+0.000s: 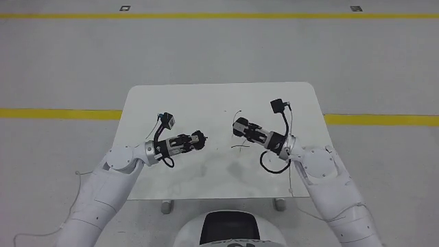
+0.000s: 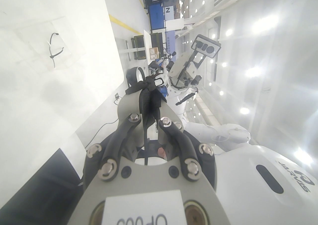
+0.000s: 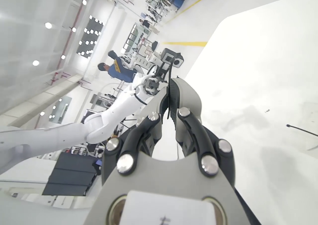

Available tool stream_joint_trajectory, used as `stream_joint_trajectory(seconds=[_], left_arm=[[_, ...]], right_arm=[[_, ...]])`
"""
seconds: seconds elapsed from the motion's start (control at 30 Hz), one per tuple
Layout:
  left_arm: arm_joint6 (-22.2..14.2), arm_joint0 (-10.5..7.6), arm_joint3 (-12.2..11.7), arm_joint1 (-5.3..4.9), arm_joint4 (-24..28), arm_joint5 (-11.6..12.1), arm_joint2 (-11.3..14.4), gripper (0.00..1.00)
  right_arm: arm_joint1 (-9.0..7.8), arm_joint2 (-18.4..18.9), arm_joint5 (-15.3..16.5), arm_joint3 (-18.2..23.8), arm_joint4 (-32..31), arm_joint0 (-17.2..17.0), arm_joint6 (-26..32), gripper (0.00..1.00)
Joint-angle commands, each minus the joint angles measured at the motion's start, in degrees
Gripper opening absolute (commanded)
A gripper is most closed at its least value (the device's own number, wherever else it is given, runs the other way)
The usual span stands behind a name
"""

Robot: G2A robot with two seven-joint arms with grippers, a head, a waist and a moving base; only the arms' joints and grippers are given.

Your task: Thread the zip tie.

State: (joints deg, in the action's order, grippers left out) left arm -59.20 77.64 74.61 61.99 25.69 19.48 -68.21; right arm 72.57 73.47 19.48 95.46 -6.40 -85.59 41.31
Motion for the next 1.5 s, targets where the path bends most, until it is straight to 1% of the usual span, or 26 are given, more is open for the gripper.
stream_joint_trajectory(seconds=[0.0,0.07,0.17,0.3,0.4,0.47,0.53,0.67,0.77,0.8,0.87,1.23,1.3,1.33,1.37,1.43,1.47], left_arm=[[0.0,0.0,0.0,0.0,0.0,0.0,0.0,0.0],[0.0,0.0,0.0,0.0,0.0,0.0,0.0,0.0],[0.0,0.0,0.0,0.0,0.0,0.0,0.0,0.0],[0.0,0.0,0.0,0.0,0.0,0.0,0.0,0.0],[0.0,0.0,0.0,0.0,0.0,0.0,0.0,0.0],[0.0,0.0,0.0,0.0,0.0,0.0,0.0,0.0],[0.0,0.0,0.0,0.0,0.0,0.0,0.0,0.0],[0.0,0.0,0.0,0.0,0.0,0.0,0.0,0.0],[0.0,0.0,0.0,0.0,0.0,0.0,0.0,0.0],[0.0,0.0,0.0,0.0,0.0,0.0,0.0,0.0],[0.0,0.0,0.0,0.0,0.0,0.0,0.0,0.0],[0.0,0.0,0.0,0.0,0.0,0.0,0.0,0.0],[0.3,0.02,0.1,0.01,-0.07,-0.16,0.06,0.0],[1.11,0.11,0.88,0.03,-0.61,-0.77,0.38,0.0],[1.1,0.37,2.46,-0.03,-1.38,-1.52,0.82,0.0],[0.97,1.21,4.41,-0.2,-1.33,-2.84,0.95,0.0],[0.81,1.89,5.59,-0.36,-1.81,-3.91,1.03,0.0]], right_arm=[[-0.32,0.1,0.0,0.75,0.55,-0.1,-0.88,0.0],[-0.67,0.14,0.0,1.23,-0.09,-0.21,-2.07,0.0],[-1.4,-0.77,0.0,1.75,-3.81,-0.24,-5.36,0.0],[-2.7,-3.82,0.0,2.1,-8.74,0.07,-10.6,0.0],[-4.1,-7.48,0.0,1.94,-12.47,0.71,-15.69,0.0],[-5.32,-10.36,0.0,1.42,-15.73,1.39,-20.07,0.0],[-6.46,-13.0,0.0,0.74,-17.54,2.01,-24.38,0.0],[-9.4,-19.44,0.0,-0.76,-21.56,4.05,-34.11,0.0],[-11.5,-24.05,0.0,-1.75,-24.07,5.8,-40.13,0.0],[-12.45,-26.24,0.0,-2.27,-25.13,6.67,-42.91,0.0],[-13.61,-28.99,0.0,-3.08,-25.94,7.82,-46.4,0.0],[-13.61,-28.99,0.0,-3.08,-25.94,7.82,-46.4,0.0],[-13.54,-28.65,0.0,-2.78,-27.17,7.75,-47.63,0.0],[-13.5,-28.72,0.0,-2.46,-27.61,7.45,-48.74,0.0],[-13.55,-28.9,0.0,-2.03,-28.73,7.33,-49.98,0.0],[-13.77,-28.89,0.0,-2.29,-30.49,7.02,-52.16,0.0],[-13.95,-29.11,0.0,-2.39,-31.48,6.87,-53.47,0.0]])
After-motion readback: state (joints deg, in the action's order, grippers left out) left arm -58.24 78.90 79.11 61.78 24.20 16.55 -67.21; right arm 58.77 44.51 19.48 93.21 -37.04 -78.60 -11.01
